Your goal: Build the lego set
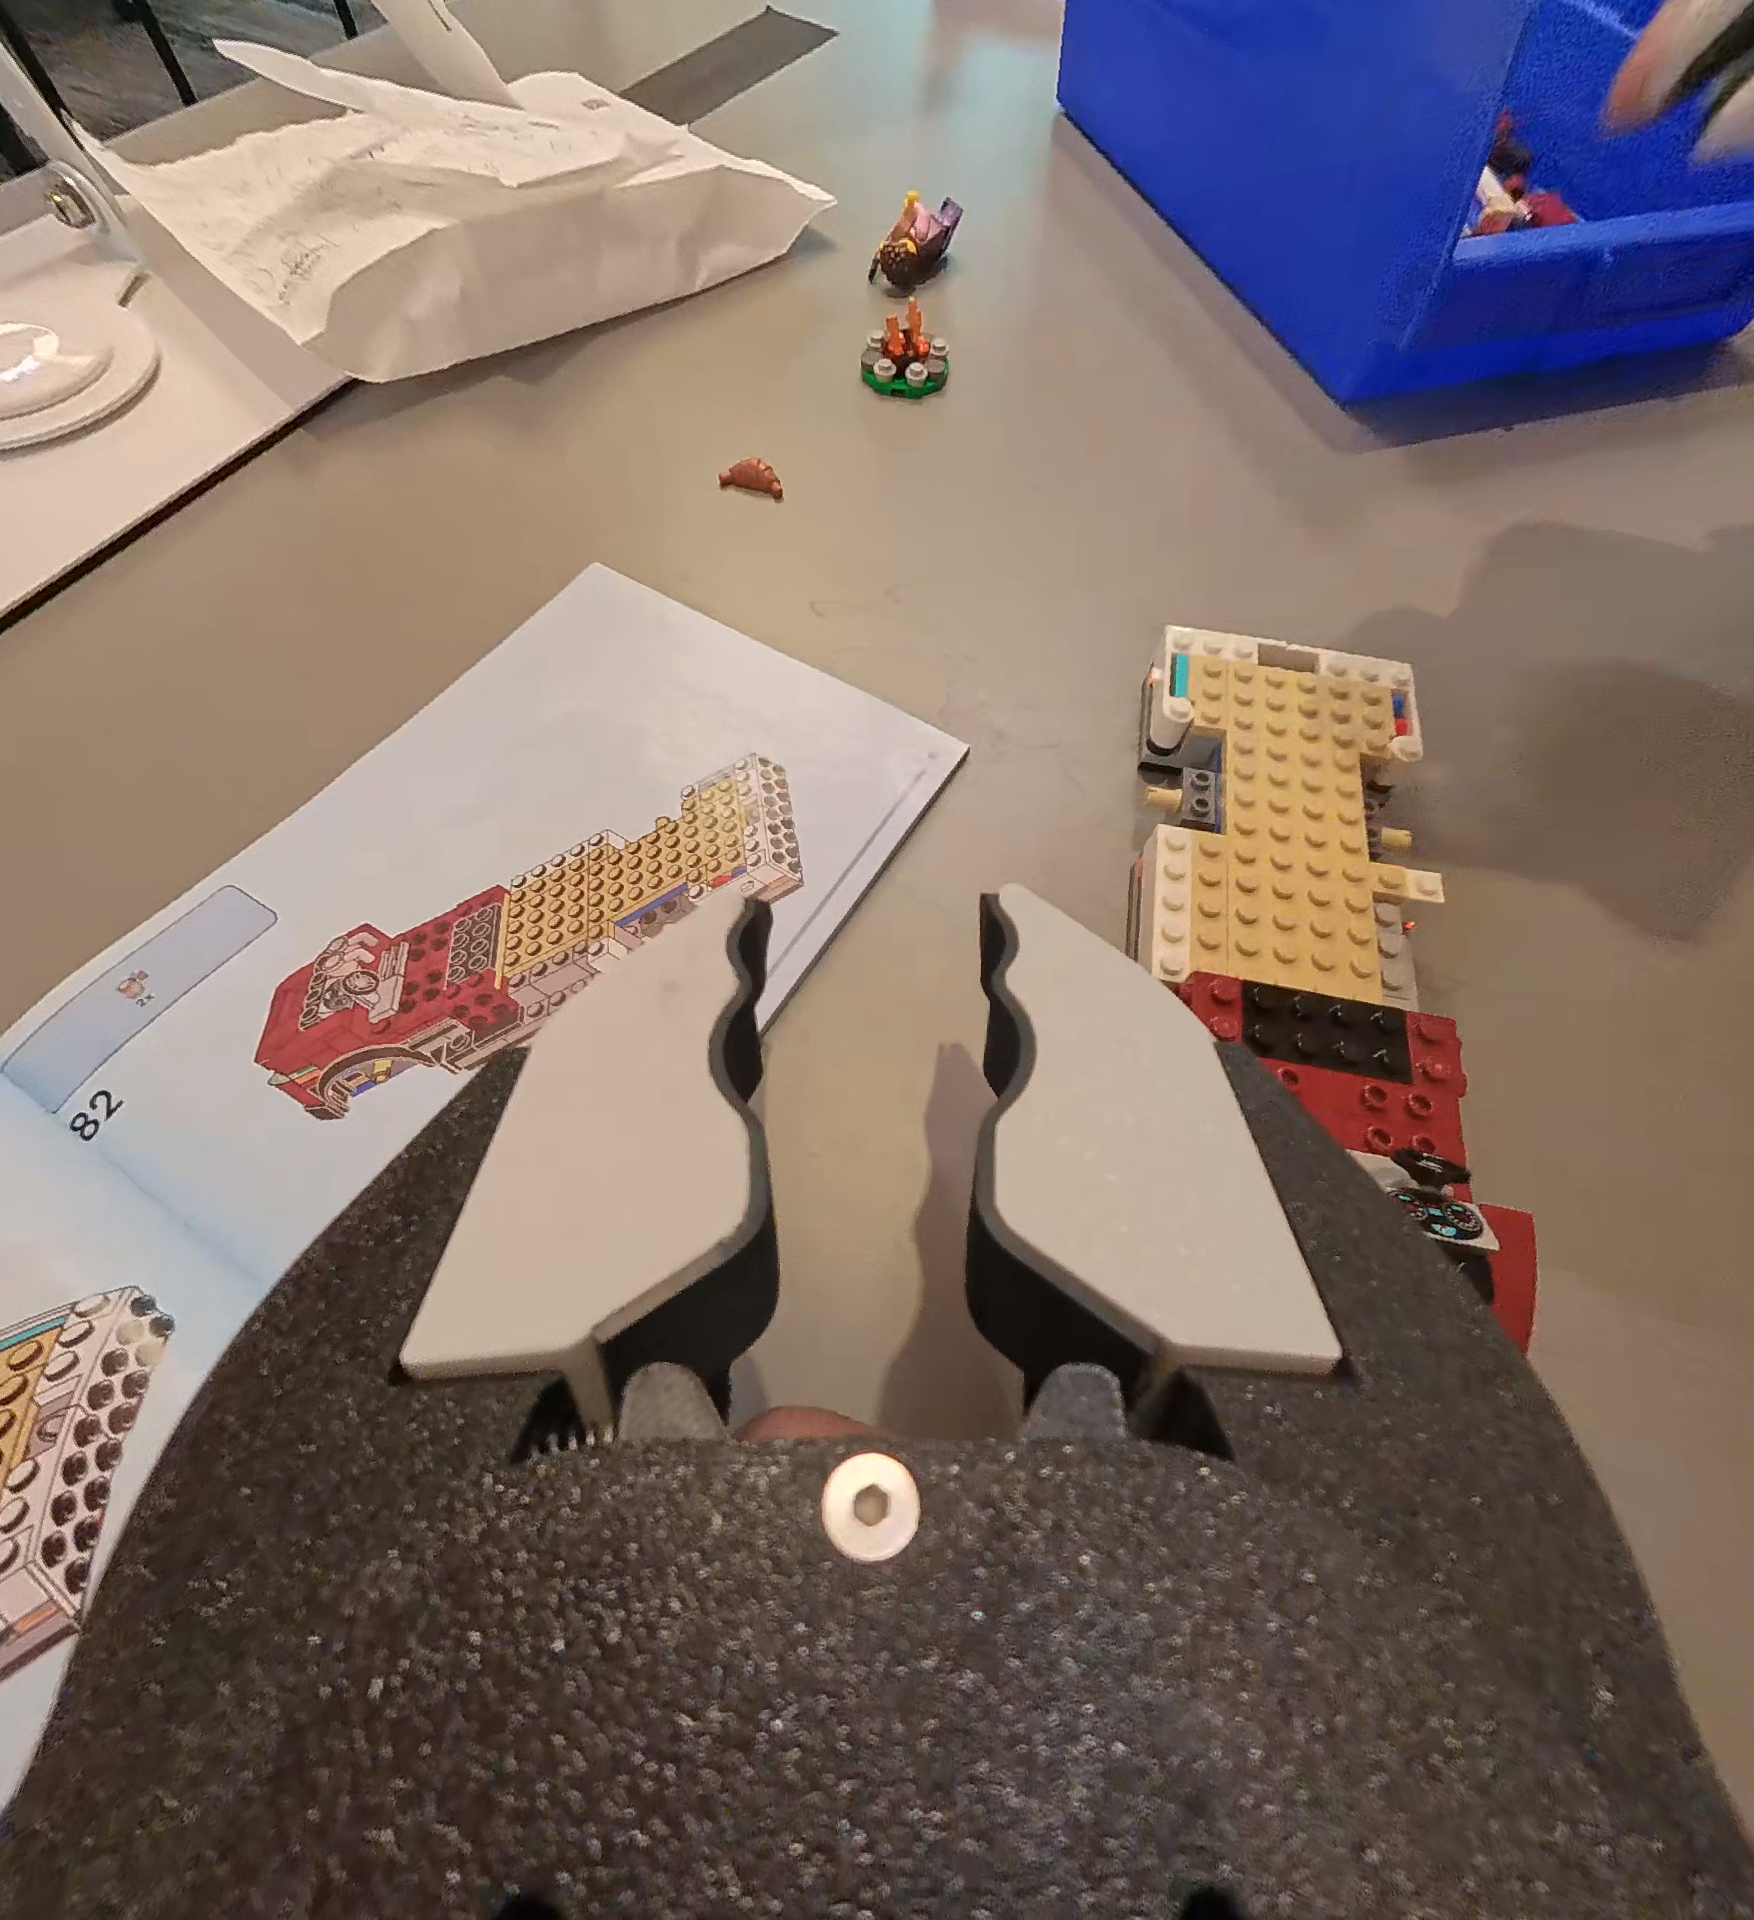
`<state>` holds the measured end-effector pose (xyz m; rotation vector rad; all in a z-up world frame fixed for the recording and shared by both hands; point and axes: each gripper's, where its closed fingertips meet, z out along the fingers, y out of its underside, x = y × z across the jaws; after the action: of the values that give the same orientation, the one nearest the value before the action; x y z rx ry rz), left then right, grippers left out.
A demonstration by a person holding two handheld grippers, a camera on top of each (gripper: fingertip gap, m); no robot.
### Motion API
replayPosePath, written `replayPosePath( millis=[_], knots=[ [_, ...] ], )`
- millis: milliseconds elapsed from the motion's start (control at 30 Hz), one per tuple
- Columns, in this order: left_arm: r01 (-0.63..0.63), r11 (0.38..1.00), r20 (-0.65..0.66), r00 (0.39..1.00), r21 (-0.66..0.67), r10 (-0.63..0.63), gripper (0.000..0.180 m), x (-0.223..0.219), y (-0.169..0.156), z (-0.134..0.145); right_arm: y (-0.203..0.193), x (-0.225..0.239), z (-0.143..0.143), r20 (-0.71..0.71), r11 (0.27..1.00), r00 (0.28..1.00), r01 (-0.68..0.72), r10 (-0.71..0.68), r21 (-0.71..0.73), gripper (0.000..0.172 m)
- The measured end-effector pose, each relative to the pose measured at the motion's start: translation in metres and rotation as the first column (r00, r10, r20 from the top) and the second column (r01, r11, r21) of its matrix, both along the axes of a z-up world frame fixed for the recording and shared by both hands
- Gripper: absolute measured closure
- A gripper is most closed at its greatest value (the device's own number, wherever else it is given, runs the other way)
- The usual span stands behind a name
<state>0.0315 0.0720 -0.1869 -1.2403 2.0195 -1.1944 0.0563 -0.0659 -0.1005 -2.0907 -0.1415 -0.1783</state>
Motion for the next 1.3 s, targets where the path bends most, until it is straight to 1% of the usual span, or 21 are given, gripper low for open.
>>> replayPosePath(
  millis=[100,167,233,300,367,433,533,600,667,833,933,1100,1167,1300],
  knots=[
    [0.008,1.0,-0.005,1.0,0.024,-0.008,0.14,-0.001,-0.002,-0.002,-0.07,0.039,0.021,0.05,0.995,0.998,0.05,-0.046,-0.082,0.167],
    [0.016,0.999,-0.021,1.0,0.049,-0.015,0.14,-0.001,-0.004,-0.006,-0.118,0.08,0.021,0.14,0.978,0.987,0.099,-0.074,-0.185,0.169],
    [0.027,0.997,-0.029,0.999,0.076,-0.025,0.14,-0.001,-0.006,-0.009,-0.162,0.11,0.001,0.174,0.931,0.985,0.079,-0.017,-0.355,0.17],
    [0.035,0.995,-0.032,0.999,0.097,-0.032,0.14,-0.001,-0.008,-0.011,-0.197,0.125,-0.03,0.141,0.846,0.988,0.016,0.071,-0.533,0.168],
    [0.04,0.993,-0.035,0.999,0.108,-0.037,0.14,-0.002,-0.009,-0.012,-0.217,0.13,-0.058,0.096,0.757,0.981,-0.067,0.169,-0.651,0.164],
    [0.038,0.994,-0.034,0.999,0.103,-0.034,0.14,-0.002,-0.008,-0.012,-0.222,0.134,-0.076,0.066,0.7,0.972,-0.115,0.225,-0.705,0.161],
    [0.018,0.997,-0.03,0.999,0.074,-0.016,0.14,-0.001,-0.005,-0.009,-0.214,0.142,-0.091,0.052,0.668,0.956,-0.162,0.288,-0.726,0.16],
    [0.006,0.999,-0.031,1.0,0.049,-0.005,0.14,0.0,-0.003,-0.007,-0.207,0.148,-0.095,0.053,0.666,0.946,-0.186,0.321,-0.722,0.159],
    [-0.002,1.0,-0.033,0.999,0.027,0.003,0.14,0.0,-0.001,-0.006,-0.204,0.152,-0.1,0.022,0.658,0.942,-0.217,0.334,-0.722,0.158],
    [-0.013,1.0,-0.04,0.999,-0.01,0.013,0.14,0.001,0.002,-0.005,-0.215,0.149,-0.106,-0.072,0.602,0.922,-0.306,0.381,-0.737,0.157],
    [-0.015,1.0,-0.048,0.999,-0.023,0.013,0.14,0.001,0.003,-0.005,-0.221,0.148,-0.105,-0.094,0.571,0.909,-0.332,0.406,-0.751,0.158],
    [-0.03,0.998,-0.053,0.998,-0.057,0.027,0.14,0.002,0.006,-0.003,-0.227,0.145,-0.116,-0.125,0.503,0.89,-0.358,0.438,-0.786,0.158],
    [-0.036,0.997,-0.053,0.998,-0.07,0.032,0.14,0.003,0.007,-0.002,-0.222,0.143,-0.116,-0.129,0.505,0.884,-0.37,0.449,-0.78,0.162],
    [-0.045,0.995,-0.059,0.997,-0.089,0.039,0.14,0.003,0.009,-0.002,-0.218,0.141,-0.116,-0.134,0.515,0.883,-0.379,0.45,-0.769,0.162]
  ],
)
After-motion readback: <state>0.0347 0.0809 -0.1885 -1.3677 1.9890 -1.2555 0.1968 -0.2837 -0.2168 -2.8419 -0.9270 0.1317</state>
